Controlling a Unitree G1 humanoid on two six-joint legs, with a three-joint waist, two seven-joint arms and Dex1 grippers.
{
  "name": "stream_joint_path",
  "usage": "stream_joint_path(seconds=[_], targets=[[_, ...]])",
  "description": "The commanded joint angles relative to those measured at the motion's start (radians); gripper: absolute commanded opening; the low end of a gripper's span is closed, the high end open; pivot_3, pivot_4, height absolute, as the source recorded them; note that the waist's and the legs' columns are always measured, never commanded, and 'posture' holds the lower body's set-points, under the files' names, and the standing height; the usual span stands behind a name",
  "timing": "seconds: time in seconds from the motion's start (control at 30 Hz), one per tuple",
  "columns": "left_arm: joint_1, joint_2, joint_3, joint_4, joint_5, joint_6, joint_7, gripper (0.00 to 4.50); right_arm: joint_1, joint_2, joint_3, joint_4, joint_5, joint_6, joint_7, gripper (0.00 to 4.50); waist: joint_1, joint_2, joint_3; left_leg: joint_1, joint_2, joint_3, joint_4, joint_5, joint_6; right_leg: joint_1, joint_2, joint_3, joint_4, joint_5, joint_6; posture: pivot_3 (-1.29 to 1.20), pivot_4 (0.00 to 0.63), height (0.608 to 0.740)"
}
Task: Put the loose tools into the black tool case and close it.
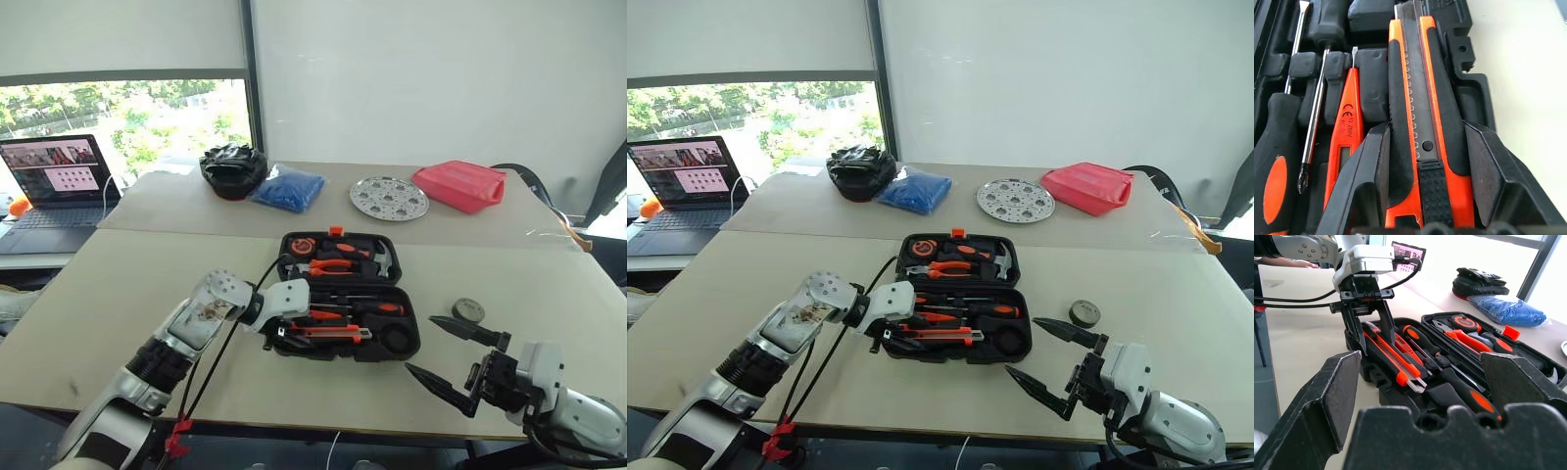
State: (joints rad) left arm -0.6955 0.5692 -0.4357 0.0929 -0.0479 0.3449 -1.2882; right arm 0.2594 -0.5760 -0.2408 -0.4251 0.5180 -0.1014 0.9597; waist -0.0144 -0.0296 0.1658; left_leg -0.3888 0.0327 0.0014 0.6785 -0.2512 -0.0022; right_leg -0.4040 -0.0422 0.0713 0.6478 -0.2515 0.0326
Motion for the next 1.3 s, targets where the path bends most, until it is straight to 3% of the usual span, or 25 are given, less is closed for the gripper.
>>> stream_joint_path(seconds=[0.03,0.3,0.33,0.43,0.63,0.77,0.8,0.87,1.1,1.3], targets=[[-0.004,-0.01,-0.031,0.004,0.027,0.002,-0.003,1.75,-0.011,0.001,0.0,-0.032,0.001,-0.022,-0.004,4.5,0.0,0.001,0.0,0.0,0.0,0.0,0.0,0.0,0.0,0.0,0.0,0.0,0.0,0.0,0.0,0.0,0.15,0.74],[-0.004,-0.034,-0.024,-0.001,0.028,0.024,0.009,1.75,-0.019,0.004,0.013,-0.027,-0.004,-0.022,-0.01,4.5,0.003,0.001,-0.001,0.0,-0.001,0.0,0.0,0.0,0.0,0.0,-0.001,0.0,0.0,-0.001,0.001,0.0,0.15,0.74],[-0.008,-0.039,-0.015,0.006,0.026,0.004,0.015,2.55,-0.019,0.004,0.014,-0.026,-0.003,-0.022,-0.011,4.5,0.004,0.001,-0.001,0.0,-0.001,0.0,0.0,0.0,0.0,0.0,-0.001,0.0,0.0,-0.001,0.001,0.0,0.15,0.74],[-0.025,-0.051,0.054,0.015,-0.031,-0.045,0.012,3.43,-0.024,0.004,0.018,-0.021,-0.003,-0.021,-0.01,4.5,0.002,0.001,-0.001,0.0,0.0,0.0,0.0,0.0,0.0,0.0,-0.001,0.0,0.0,-0.001,0.001,0.0,0.15,0.74],[-0.053,-0.023,0.197,-0.009,-0.199,-0.04,-0.077,3.43,-0.039,0.003,0.024,-0.002,-0.003,-0.025,-0.002,4.5,-0.003,0.001,-0.001,-0.001,0.0,0.0,0.0,0.0,0.0,-0.001,0.0,0.0,0.0,0.001,-0.001,0.0,0.15,0.74],[-0.045,0.008,0.22,0.03,-0.194,-0.108,-0.096,3.43,-0.053,0.005,0.031,0.006,-0.006,-0.025,-0.001,4.5,-0.002,0.001,-0.001,-0.001,0.0,0.0,0.0,0.0,0.0,-0.001,0.0,0.0,0.0,0.001,-0.001,0.0,0.15,0.74],[-0.041,0.016,0.219,0.036,-0.189,-0.117,-0.101,2.91,-0.055,0.006,0.032,0.008,-0.006,-0.025,-0.001,4.5,-0.001,0.001,-0.001,0.0,0.0,0.0,0.0,0.0,0.0,0.0,0.0,0.0,0.0,0.001,-0.001,0.0,0.15,0.74],[-0.029,0.024,0.213,0.037,-0.187,-0.131,-0.107,2.48,-0.056,0.006,0.033,0.009,-0.005,-0.026,0.0,4.5,0.0,0.001,-0.001,0.0,0.0,0.0,0.0,0.0,0.0,0.0,0.0,0.0,0.0,0.001,-0.001,0.0,0.15,0.74],[0.037,0.001,0.159,0.033,-0.142,-0.177,-0.075,0.05,-0.056,0.004,0.037,0.008,-0.006,-0.02,0.001,4.5,0.001,0.001,-0.001,-0.001,0.0,0.0,0.0,0.0,0.0,0.0,-0.001,0.0,0.0,0.001,-0.001,0.0,0.15,0.74],[0.054,-0.028,0.108,0.061,-0.073,-0.209,-0.031,0.05,-0.061,0.003,0.041,0.007,-0.007,-0.017,-0.001,4.5,0.001,0.001,-0.001,-0.001,0.0,0.0,0.0,0.0,0.0,0.0,-0.001,0.0,0.0,0.001,-0.001,0.0,0.15,0.74]])
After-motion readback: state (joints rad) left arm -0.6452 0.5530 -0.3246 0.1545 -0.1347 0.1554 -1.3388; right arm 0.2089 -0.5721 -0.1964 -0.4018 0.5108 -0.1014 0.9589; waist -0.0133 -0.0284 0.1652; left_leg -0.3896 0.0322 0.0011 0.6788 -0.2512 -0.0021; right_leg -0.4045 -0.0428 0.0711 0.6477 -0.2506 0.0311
